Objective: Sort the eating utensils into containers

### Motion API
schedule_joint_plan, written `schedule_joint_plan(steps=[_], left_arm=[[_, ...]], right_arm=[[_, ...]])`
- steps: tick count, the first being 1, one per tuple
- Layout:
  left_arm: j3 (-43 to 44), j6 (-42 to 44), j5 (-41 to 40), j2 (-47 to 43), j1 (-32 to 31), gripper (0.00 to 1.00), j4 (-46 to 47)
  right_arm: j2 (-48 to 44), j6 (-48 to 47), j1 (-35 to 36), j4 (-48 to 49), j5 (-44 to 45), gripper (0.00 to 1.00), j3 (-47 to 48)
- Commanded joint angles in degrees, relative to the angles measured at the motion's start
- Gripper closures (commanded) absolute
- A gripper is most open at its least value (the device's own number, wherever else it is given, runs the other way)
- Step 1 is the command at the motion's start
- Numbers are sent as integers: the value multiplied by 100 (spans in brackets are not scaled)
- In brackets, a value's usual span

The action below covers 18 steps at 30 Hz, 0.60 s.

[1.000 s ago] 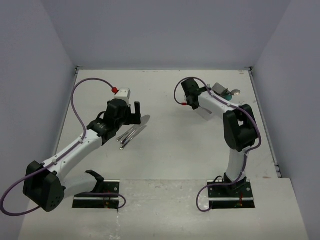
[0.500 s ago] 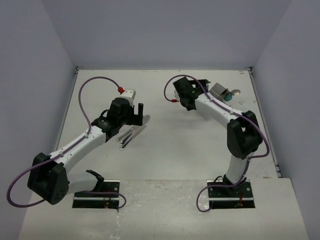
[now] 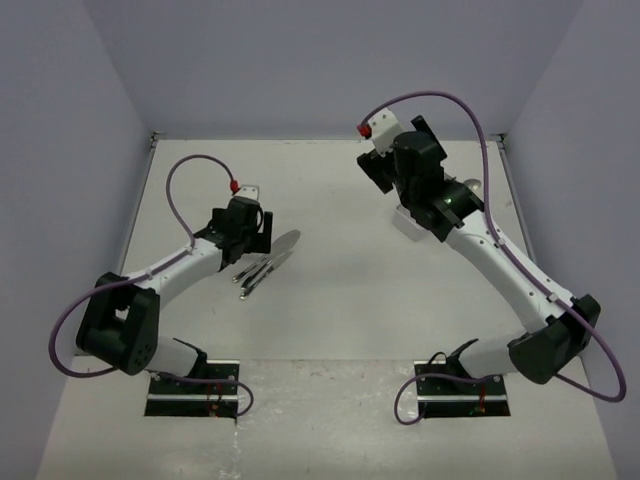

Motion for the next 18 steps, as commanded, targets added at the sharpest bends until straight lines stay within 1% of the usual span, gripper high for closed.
schedule_joint_plan(steps=[1, 2, 3, 6, 8, 12, 16, 18], left_arm=[[-110, 153, -450, 227, 23, 0, -101], [-128, 179, -503, 281, 23, 0, -101], [-119, 310, -364, 359, 23, 0, -101], [-128, 486, -12, 596, 24, 0, -162], [-67, 434, -160, 798, 23, 0, -267], [57, 486, -231, 1019, 23, 0, -383], [4, 557, 49, 1125, 23, 0, -286], [4, 487, 50, 1230, 23, 1, -382]], right_arm=[[-313, 1190, 2, 452, -801, 1, -441], [-470, 1199, 2, 443, -837, 1, -468], [-533, 1182, -7, 295, -880, 1, -442], [-744, 1120, -7, 259, -898, 1, -442], [-841, 1094, -7, 268, -872, 1, -459], [-859, 936, -16, 215, -837, 1, -468], [-780, 804, -16, 197, -705, 1, -433], [-718, 768, -16, 162, -696, 1, -381]])
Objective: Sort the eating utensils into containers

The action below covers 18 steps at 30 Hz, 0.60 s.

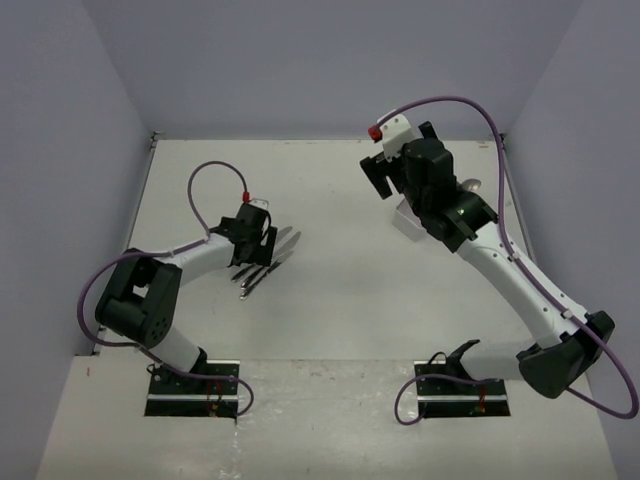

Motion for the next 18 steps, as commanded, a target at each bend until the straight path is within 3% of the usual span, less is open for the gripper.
schedule_joint_plan(steps=[1, 4, 6, 7, 12, 14, 18], left_arm=[[48, 126, 275, 258, 13, 3, -231], [39, 240, 504, 301, 12, 13, -109], [100, 310, 845, 398, 12, 25, 5], [101, 328, 900, 485, 12, 37, 128], [57, 355, 1242, 670, 21, 64, 120], [48, 364, 1435, 732, 21, 68, 172], [-57, 267, 1630, 777, 13, 100, 217]], right_arm=[[7, -75, -14, 68, 32, 1, 129], [60, -67, -14, 68, 5, 1, 191], [87, -49, -5, 77, -21, 1, 226], [95, -32, -14, 77, -21, 1, 235], [78, -14, -14, 68, 58, 1, 287], [43, -5, -14, 68, 67, 1, 279], [-115, 83, -14, 86, 58, 1, 156]])
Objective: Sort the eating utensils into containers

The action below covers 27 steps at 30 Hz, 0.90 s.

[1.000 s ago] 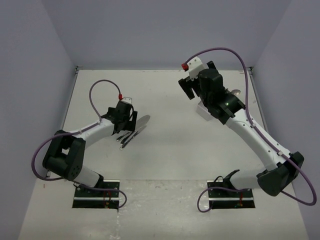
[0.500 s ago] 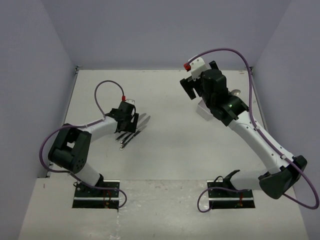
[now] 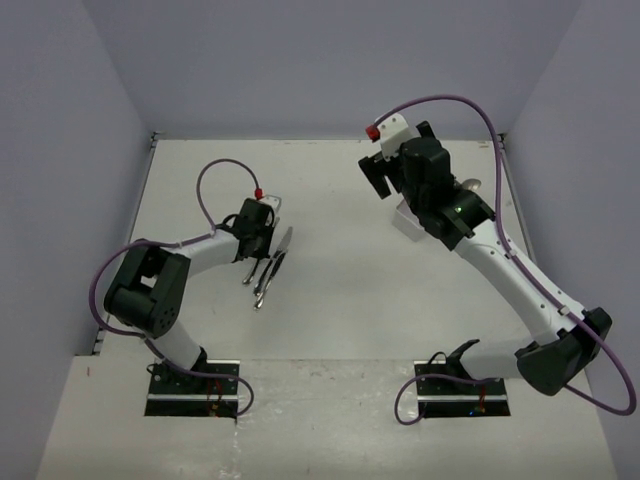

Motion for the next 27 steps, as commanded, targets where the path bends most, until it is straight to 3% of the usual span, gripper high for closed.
schedule_joint_plan(steps=[1, 14, 20, 25, 27], left_arm=[[-300, -37, 432, 315, 12, 100, -380], [-90, -265, 644, -844, -92, 100, 419], [42, -178, 98, -1337, -286, 100, 516], [51, -72, 81, -1469, -462, 100, 683], [51, -46, 37, -1417, -480, 100, 666]], right_arm=[[-264, 137, -14, 132, 58, 1, 38], [-1055, 1042, -14, 624, -372, 1, -902], [-1257, 1965, -5, 1115, -1592, 1, -1570], [-942, 2826, -5, 1626, -3400, 1, -1958], [-731, 3072, -5, 1565, -3466, 1, -1932]])
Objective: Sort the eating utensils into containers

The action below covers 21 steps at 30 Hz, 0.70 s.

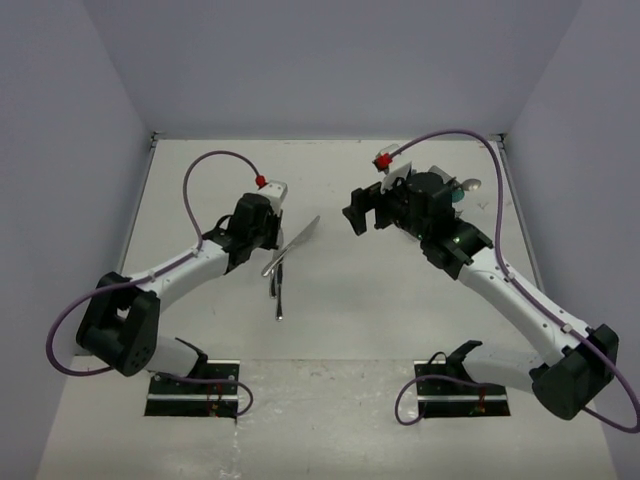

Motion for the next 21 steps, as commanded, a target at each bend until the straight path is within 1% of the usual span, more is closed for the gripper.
schedule_joint_plan(steps=[1, 4, 5, 7, 8, 9, 11, 14, 16, 18, 19, 21], left_arm=[[165, 96, -156, -29, -64, 100, 85], [34, 166, 2, 33, -64, 99, -127], [7, 158, 2, 51, -64, 90, -145], [-55, 254, 212, 200, -73, 80, -145], [-55, 315, 405, 261, -99, 68, -128], [-38, 455, 476, 410, -117, 64, -119], [6, 779, 530, 647, -213, 49, -127], [24, 1036, 373, 832, -232, 35, -154], [129, 1098, 302, 947, -240, 34, -189], [305, 1124, 319, 1140, -240, 39, -206], [366, 1290, 371, 1219, -240, 44, -224], [524, 1388, 451, 1448, -240, 47, -338]], right_arm=[[391, 730, 6, 250, -792, 1, 20], [436, 660, 6, -6, -395, 1, 108], [418, 642, 6, -33, -282, 1, 91], [392, 625, 6, -8, -307, 1, -5], [375, 633, 6, 10, -315, 1, -41], [374, 660, -3, 36, -324, 1, -76], [409, 660, 6, 19, -342, 1, -103], [427, 660, 6, -69, -377, 1, -111], [436, 677, 6, -69, -360, 1, -155], [436, 686, 6, -86, -360, 1, -155], [445, 686, -3, -86, -351, 1, -164], [462, 686, -3, -95, -333, 1, -164]])
